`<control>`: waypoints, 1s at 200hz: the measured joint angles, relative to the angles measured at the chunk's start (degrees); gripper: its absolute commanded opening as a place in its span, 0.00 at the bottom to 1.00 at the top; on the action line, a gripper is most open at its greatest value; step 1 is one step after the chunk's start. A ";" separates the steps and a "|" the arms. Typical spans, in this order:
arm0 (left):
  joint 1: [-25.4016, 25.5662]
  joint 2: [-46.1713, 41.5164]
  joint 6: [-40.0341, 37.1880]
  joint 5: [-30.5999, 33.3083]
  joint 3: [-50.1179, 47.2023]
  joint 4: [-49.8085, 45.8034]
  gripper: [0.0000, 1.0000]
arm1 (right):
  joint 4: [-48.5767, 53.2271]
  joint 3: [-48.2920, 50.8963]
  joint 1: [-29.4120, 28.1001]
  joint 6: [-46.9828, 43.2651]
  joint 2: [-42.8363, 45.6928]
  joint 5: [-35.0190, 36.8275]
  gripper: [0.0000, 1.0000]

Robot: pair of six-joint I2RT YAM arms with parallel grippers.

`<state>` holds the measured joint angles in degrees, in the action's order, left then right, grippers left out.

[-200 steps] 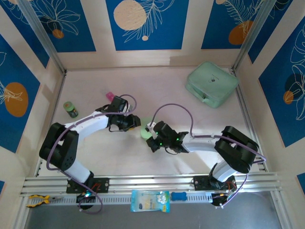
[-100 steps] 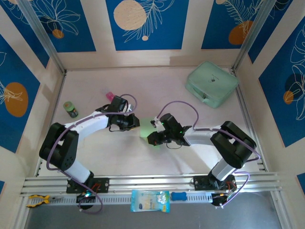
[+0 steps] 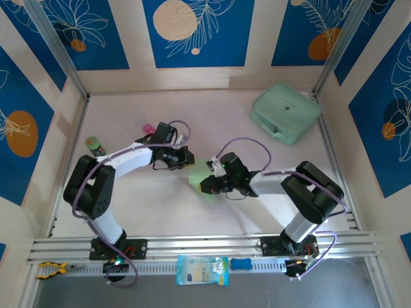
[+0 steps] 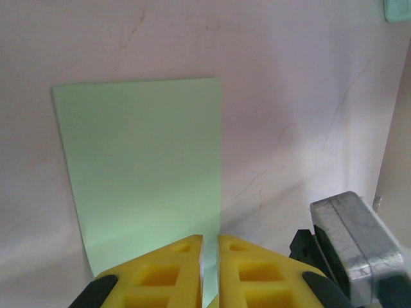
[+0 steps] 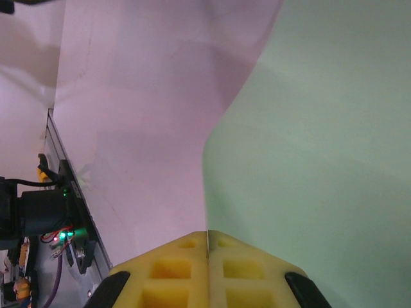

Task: Fold a paper plane with a square sheet of paper (pick it up from the middle)
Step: Third fold the triangle at the center of the table.

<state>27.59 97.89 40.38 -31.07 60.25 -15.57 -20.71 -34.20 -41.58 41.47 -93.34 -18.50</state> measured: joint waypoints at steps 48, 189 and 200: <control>0.24 6.32 -1.97 -0.87 3.98 -0.04 0.11 | -1.33 0.48 0.09 0.57 -0.66 -0.61 0.03; 1.90 16.61 -10.36 1.07 10.21 -5.75 0.07 | -1.14 0.46 0.42 0.28 -0.74 -1.03 0.04; 1.95 16.70 -10.80 1.11 10.49 -6.12 0.07 | -0.31 0.39 0.61 -0.17 -0.74 -1.03 0.04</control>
<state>29.54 114.59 29.58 -29.95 70.74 -21.69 -21.02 -33.80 -40.97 41.30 -94.08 -19.53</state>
